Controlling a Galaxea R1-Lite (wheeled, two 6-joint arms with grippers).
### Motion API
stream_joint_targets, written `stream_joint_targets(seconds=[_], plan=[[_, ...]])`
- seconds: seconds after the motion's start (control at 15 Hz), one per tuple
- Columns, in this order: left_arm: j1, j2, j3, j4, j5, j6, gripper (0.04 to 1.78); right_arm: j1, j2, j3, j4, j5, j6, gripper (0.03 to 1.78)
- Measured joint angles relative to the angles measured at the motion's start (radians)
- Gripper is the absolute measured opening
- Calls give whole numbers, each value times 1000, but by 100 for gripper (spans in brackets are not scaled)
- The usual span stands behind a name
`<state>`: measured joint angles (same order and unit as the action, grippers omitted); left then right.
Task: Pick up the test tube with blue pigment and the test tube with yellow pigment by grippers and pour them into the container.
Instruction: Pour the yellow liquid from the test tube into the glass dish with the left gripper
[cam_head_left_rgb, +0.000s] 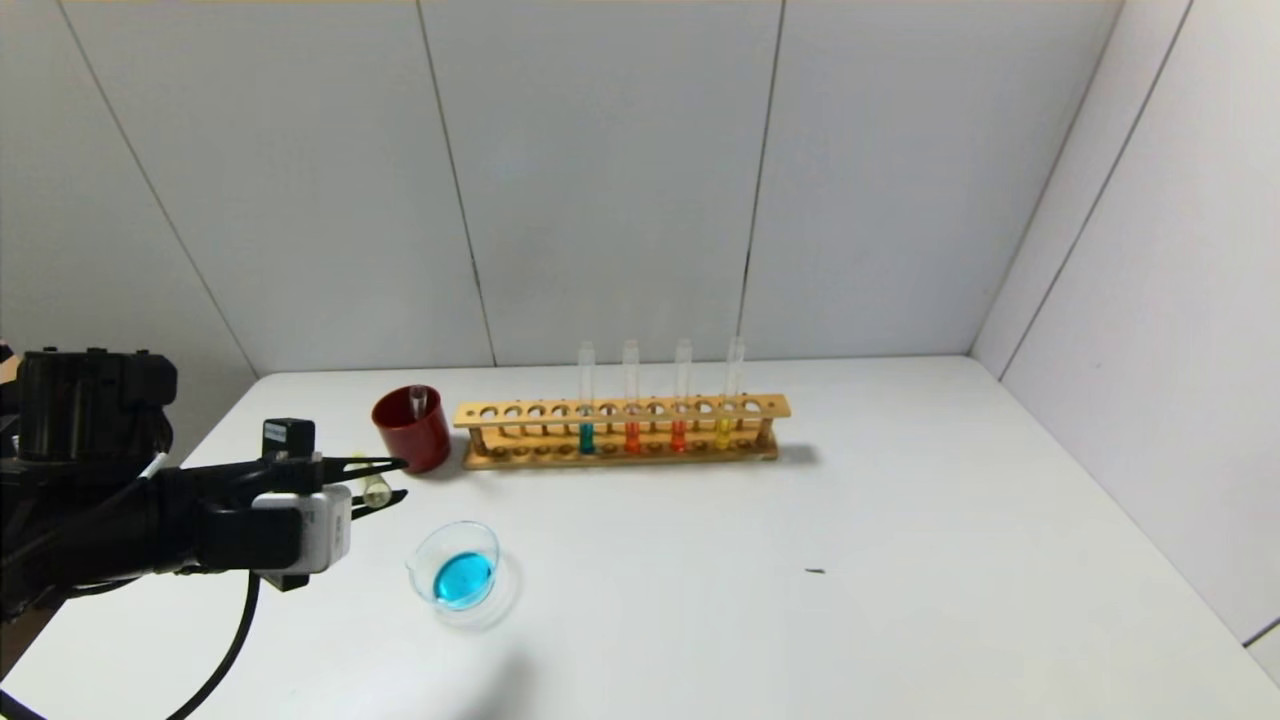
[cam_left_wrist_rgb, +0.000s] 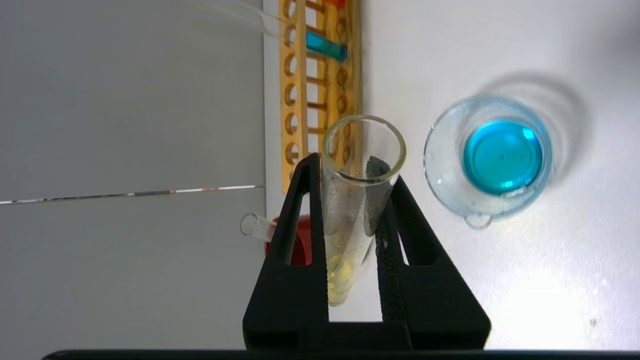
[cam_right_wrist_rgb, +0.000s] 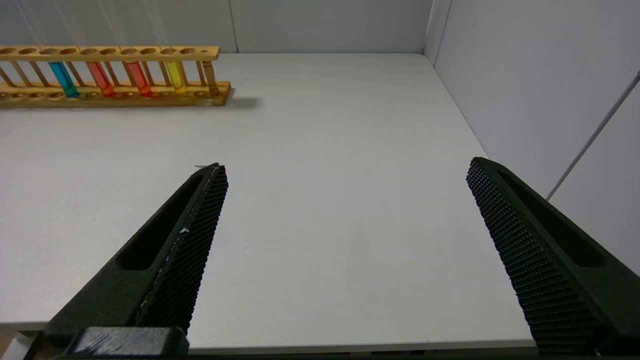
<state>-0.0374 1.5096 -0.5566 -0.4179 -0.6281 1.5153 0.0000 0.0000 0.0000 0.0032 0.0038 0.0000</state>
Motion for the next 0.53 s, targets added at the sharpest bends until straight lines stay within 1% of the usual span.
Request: stream_joint_targets(seconds=[0.13, 0.53], plan=[[23, 8, 11, 2, -1, 62, 32, 0, 0, 0, 0, 0, 0, 175], [9, 52, 0, -4, -3, 163, 32, 0, 0, 0, 0, 0, 0, 175]])
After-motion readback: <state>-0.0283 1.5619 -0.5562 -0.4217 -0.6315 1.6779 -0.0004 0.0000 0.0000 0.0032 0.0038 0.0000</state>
